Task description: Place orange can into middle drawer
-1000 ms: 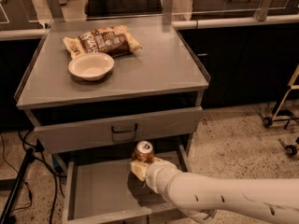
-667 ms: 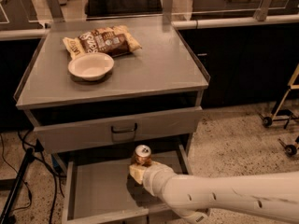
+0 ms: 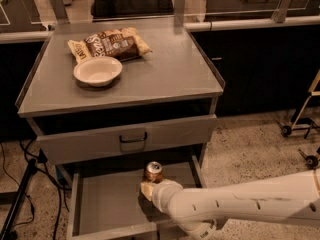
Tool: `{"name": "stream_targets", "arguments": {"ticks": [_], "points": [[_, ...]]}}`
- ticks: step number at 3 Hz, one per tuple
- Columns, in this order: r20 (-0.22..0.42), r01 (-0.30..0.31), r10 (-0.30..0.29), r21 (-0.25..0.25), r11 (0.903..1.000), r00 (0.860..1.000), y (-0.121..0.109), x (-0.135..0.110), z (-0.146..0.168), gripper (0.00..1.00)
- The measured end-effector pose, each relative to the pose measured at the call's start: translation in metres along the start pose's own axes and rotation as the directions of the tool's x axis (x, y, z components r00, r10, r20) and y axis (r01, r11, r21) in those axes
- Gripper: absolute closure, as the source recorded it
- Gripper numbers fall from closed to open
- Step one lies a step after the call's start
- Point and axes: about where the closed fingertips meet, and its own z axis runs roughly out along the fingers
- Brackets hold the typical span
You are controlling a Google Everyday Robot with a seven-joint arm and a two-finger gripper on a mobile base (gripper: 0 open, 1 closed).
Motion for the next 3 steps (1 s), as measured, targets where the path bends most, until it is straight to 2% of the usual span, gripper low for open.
{"name": "stream_targets", "arguments": {"ticks": [1,2,3], "points": [[-0.001,-0.001,0.001,0.001,1.0,1.0,0.0,0.001,0.001,1.0],[-0.018,-0.046,0.047,0.021,0.9987,0.999,0.004,0.01,0.008,1.0],[-0.023,-0.092,0.093,0.066,0.9936,0.995,0.002,0.021,0.027,1.0]]}}
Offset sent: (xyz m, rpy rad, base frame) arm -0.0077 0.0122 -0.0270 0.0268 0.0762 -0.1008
